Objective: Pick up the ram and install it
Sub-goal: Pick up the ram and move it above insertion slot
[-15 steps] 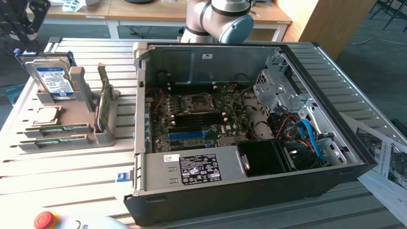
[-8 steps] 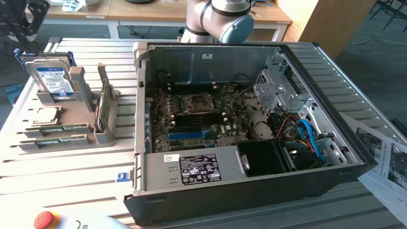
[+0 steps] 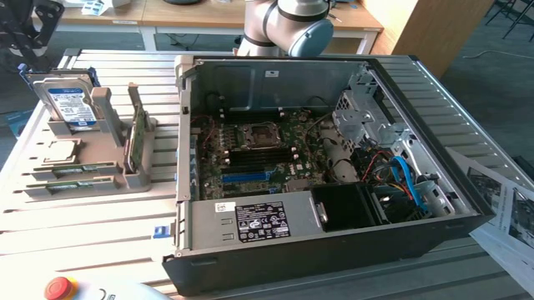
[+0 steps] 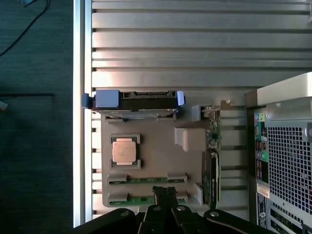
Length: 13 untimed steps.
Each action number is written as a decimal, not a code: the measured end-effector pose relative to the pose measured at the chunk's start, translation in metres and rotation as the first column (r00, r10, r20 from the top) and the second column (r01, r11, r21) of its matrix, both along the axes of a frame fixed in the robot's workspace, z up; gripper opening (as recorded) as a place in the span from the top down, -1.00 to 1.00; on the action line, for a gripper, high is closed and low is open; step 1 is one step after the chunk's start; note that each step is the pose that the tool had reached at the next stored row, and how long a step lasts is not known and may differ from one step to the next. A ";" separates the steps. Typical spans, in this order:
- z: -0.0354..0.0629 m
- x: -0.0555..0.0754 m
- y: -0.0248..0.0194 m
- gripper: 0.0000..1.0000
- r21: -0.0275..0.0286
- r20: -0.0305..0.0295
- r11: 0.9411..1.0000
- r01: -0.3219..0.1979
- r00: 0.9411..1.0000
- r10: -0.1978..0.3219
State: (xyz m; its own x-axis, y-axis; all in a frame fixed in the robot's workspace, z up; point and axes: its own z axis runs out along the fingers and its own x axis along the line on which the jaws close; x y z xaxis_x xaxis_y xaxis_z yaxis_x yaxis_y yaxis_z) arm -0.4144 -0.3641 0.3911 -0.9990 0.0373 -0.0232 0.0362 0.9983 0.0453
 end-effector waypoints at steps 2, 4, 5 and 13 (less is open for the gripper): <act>0.0000 0.000 -0.0009 0.80 0.000 0.000 1.000 0.000 1.000 0.000; -0.0001 0.000 -0.0019 0.80 0.000 0.000 1.000 0.000 1.000 0.000; 0.0000 0.000 -0.0024 0.80 0.000 0.000 1.000 0.000 1.000 0.000; 0.0000 0.000 -0.0061 0.80 0.000 0.000 1.000 0.000 1.000 0.000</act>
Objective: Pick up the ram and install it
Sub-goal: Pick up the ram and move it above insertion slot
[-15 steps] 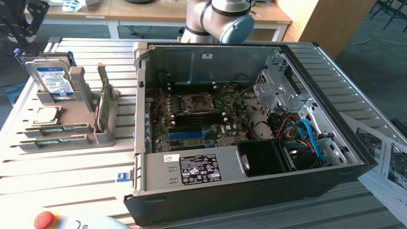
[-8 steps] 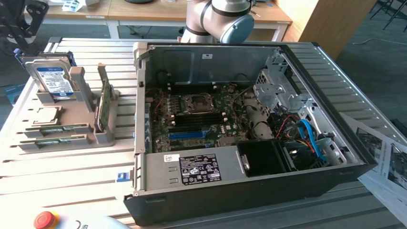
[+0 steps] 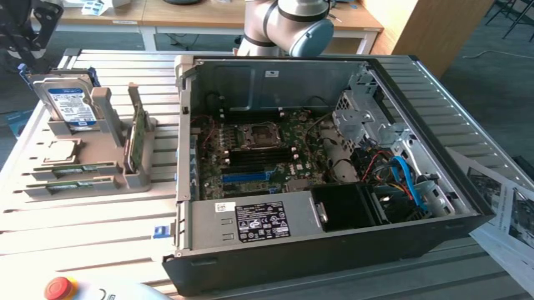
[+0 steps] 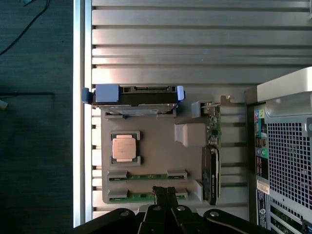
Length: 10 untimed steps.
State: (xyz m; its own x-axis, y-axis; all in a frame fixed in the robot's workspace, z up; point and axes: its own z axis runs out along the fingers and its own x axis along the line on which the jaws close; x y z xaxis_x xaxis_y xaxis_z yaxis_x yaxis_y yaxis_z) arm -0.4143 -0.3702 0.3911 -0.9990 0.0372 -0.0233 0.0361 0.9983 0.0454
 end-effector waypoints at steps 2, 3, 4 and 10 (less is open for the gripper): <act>0.0000 0.000 -0.0007 0.80 0.000 0.000 1.000 0.000 1.000 0.000; 0.0000 0.000 -0.0011 0.80 0.000 0.000 1.000 0.000 1.000 0.000; 0.0000 0.000 -0.0014 0.80 0.000 0.000 1.000 0.000 1.000 0.000; 0.0000 0.000 -0.0034 0.80 0.000 0.000 1.000 0.000 1.000 0.000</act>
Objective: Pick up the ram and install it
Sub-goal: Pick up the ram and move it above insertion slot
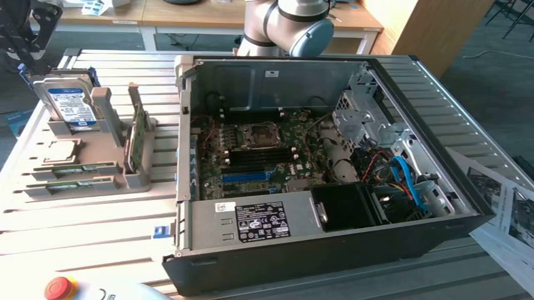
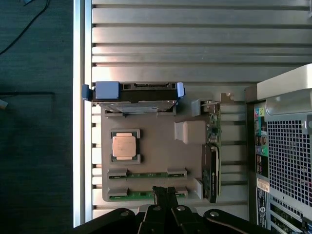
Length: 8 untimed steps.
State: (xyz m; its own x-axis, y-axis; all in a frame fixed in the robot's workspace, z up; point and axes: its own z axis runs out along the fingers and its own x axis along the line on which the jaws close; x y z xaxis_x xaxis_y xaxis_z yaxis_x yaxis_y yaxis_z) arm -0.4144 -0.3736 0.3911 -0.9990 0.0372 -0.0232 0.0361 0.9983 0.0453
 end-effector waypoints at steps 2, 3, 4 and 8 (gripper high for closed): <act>0.0000 0.000 -0.0010 0.80 0.000 0.000 1.000 0.000 1.000 0.000; 0.0000 0.000 -0.0016 0.80 0.000 0.000 1.000 0.000 1.000 0.000; 0.0000 0.000 -0.0023 0.80 0.000 0.000 1.000 0.000 1.000 0.000; 0.0000 0.000 -0.0051 0.80 0.000 0.000 1.000 0.000 1.000 0.000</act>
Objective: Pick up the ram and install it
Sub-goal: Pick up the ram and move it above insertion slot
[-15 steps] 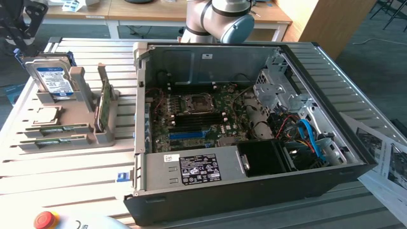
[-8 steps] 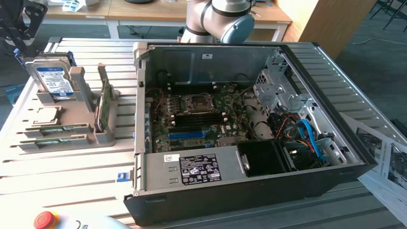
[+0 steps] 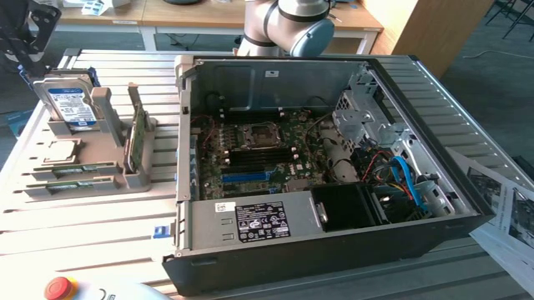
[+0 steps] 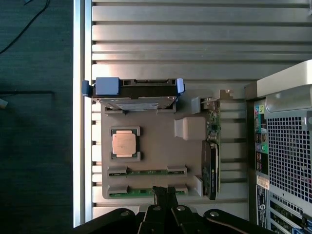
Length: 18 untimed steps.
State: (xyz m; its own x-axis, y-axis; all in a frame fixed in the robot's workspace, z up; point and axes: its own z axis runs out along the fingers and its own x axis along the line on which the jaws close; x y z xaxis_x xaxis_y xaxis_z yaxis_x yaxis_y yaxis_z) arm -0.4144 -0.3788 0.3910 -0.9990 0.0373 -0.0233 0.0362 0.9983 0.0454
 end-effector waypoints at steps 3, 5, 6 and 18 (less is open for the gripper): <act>0.0000 0.000 -0.0025 0.80 0.000 0.000 1.000 0.000 1.000 0.000; 0.0000 0.000 -0.0042 0.80 0.000 0.000 1.000 0.000 1.000 0.000; 0.0000 0.000 -0.0050 0.80 0.000 0.000 1.000 0.000 1.000 0.000; 0.0000 0.000 -0.0249 0.80 0.000 0.000 1.000 0.000 1.000 0.000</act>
State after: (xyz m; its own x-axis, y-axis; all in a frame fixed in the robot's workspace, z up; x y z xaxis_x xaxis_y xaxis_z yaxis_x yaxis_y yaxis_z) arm -0.4146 -0.4036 0.3910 -0.9990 0.0373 -0.0233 0.0362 0.9983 0.0454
